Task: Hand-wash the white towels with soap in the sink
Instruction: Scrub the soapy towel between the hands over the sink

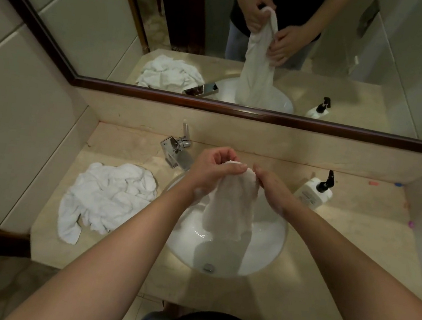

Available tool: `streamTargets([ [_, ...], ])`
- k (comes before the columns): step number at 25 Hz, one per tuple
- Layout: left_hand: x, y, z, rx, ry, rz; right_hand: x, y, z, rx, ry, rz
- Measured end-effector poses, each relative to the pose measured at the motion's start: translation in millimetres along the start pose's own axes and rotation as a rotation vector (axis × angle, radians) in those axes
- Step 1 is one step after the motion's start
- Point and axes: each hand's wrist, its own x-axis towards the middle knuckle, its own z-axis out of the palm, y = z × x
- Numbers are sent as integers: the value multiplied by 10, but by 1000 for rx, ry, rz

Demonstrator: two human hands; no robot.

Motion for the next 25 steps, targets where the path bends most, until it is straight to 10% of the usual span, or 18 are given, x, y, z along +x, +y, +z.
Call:
streamTargets([
  [8, -28, -364, -269, 434, 186, -66, -47, -251, 31, -43, -40, -135],
  [17, 61, -217, -180, 344, -25, -8, 40, -398, 189, 354, 199, -81],
  [25, 96, -41, -433, 72, 33, 104, 116, -1, 590, 99, 143, 42],
])
